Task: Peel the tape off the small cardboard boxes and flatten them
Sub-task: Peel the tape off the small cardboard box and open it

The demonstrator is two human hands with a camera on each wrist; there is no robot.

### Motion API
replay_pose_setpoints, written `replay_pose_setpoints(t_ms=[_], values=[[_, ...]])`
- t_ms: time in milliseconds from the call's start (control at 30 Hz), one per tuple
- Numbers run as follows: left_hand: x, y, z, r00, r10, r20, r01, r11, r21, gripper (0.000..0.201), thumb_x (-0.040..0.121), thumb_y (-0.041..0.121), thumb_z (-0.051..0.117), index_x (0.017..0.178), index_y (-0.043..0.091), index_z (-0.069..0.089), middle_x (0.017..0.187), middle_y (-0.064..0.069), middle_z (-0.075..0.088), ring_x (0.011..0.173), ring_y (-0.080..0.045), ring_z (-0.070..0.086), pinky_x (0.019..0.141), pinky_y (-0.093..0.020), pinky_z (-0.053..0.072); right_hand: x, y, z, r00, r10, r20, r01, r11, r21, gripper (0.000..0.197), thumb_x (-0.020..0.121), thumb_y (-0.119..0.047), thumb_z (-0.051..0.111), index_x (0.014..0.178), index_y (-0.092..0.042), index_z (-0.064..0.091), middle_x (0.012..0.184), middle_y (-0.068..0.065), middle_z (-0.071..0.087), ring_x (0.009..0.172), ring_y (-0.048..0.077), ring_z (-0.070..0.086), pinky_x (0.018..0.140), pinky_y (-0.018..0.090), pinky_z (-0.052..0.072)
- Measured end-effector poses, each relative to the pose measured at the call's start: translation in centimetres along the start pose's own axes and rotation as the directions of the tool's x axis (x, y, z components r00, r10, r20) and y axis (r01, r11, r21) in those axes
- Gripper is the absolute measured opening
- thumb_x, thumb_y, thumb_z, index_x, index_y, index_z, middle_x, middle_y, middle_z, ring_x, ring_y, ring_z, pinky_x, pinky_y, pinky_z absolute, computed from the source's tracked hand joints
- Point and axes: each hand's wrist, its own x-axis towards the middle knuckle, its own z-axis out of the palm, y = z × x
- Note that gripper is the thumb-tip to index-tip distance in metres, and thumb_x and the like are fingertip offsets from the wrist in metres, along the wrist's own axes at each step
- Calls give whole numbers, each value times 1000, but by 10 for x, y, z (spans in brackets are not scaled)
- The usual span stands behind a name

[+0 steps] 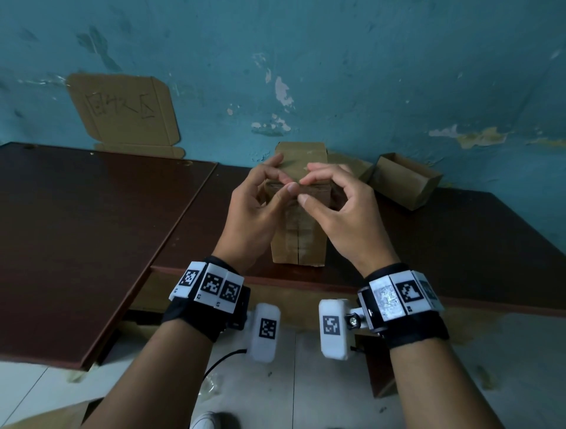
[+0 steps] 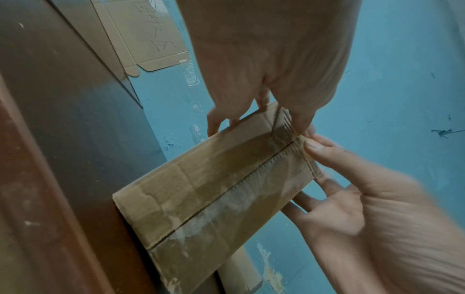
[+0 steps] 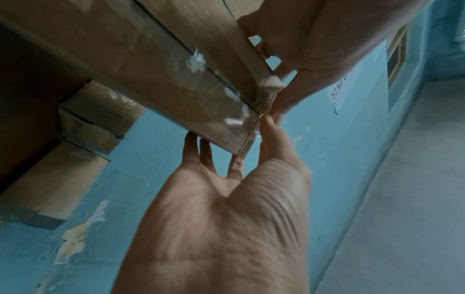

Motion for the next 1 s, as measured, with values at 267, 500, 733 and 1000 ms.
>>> replay_pose_setpoints(t_ms=[267,500,733,1000], values=[[-5,5,1,994,-105,22,107,991,-77,33,92,-3,68,117,19,66,147,22,62,132,3,63,103,-30,57,1,4,7,998,-25,-49,22,997,-68,12,94,-11,86,104,-14,80,137,1,69,133,8,62,113,13,42],[-6,3,6,992,-119,-33,120,992,35,63,94,-5,78,146,2,44,135,-1,65,123,0,68,101,-28,58,3,3,2,991,41,-128,-34,998,56,8,95,-12,85,99,-17,79,133,1,72,130,3,64,113,17,46],[-3,6,-1,994,-101,-42,108,969,224,74,94,44,79,158,27,47,139,13,69,126,2,67,102,-22,58,6,-5,-1,983,137,-123,-95,950,298,14,98,-6,81,96,-19,76,135,0,73,125,0,70,111,35,59],[-3,8,-1,993,-110,40,100,973,207,74,100,51,72,165,38,40,147,14,66,136,-1,63,114,-40,55,6,-5,-2,977,82,-198,-56,990,131,15,94,-23,87,96,-33,76,115,9,65,113,21,70,107,47,57]])
